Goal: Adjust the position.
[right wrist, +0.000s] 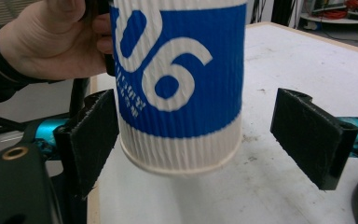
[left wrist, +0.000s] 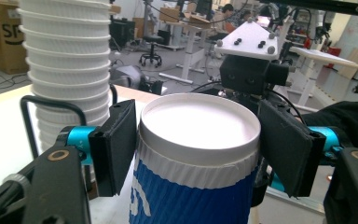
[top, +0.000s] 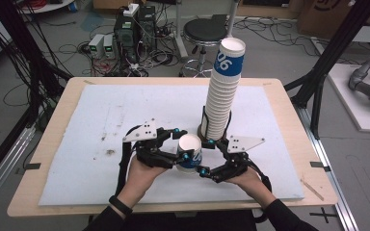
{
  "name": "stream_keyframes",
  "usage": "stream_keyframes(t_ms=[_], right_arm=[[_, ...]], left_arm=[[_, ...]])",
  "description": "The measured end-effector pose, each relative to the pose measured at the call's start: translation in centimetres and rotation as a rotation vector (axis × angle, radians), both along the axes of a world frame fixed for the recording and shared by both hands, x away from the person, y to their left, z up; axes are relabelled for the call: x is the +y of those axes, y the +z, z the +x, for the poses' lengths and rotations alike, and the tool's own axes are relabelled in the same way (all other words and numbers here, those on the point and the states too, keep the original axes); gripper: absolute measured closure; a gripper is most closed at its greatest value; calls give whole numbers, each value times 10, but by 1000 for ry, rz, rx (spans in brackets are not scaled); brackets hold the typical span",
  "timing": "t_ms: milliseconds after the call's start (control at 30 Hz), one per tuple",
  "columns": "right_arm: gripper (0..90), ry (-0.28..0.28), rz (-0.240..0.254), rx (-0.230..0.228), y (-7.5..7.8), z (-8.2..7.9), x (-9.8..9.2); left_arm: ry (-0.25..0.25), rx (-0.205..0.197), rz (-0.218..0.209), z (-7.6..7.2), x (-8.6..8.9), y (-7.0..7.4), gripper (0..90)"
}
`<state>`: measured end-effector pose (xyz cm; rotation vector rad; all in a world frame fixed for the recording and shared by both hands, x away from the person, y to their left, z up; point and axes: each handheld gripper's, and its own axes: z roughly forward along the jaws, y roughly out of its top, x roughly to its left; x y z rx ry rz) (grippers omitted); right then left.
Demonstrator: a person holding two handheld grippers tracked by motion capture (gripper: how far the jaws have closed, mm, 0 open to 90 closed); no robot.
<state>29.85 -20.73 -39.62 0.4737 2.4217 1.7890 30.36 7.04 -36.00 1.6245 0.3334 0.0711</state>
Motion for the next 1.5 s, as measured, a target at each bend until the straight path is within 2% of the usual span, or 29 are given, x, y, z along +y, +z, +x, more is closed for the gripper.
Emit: stream_keyframes(t_ms=[200,467,667,833,967,1067,1233,1300,1400,1500], right_arm=[[153,15,-7,26,-2,0,3],[154,26,-24,35,-3,-2,9],[197,31,-49,14,-3,-2,9],[212,39,-66,-8,-2,-2,8],[228,55,-90,-12,-1,-3,9],[228,73,-117,-15,1,-3,9],[229,89,-178,-22,2,-4,11],[228,97,-206,-28,2,-4,12],[228,109,-249,-12,3,-6,14],[228,120,-272,-13,3,-6,15]], left_arm=[[-15,-8,-6,-2,-7,-1,305],[-22,-19,-20,-4,-12,-1,306],[-23,-18,-14,-5,-12,0,304],[-34,-19,17,-5,-14,2,297],[-49,-15,65,-4,-15,7,253],[-71,-4,124,-3,-15,12,234],[-136,28,247,-2,-15,18,212],[-146,21,305,-3,-16,20,212],[-166,11,370,-4,-19,22,213],[-169,9,419,-5,-22,20,216]])
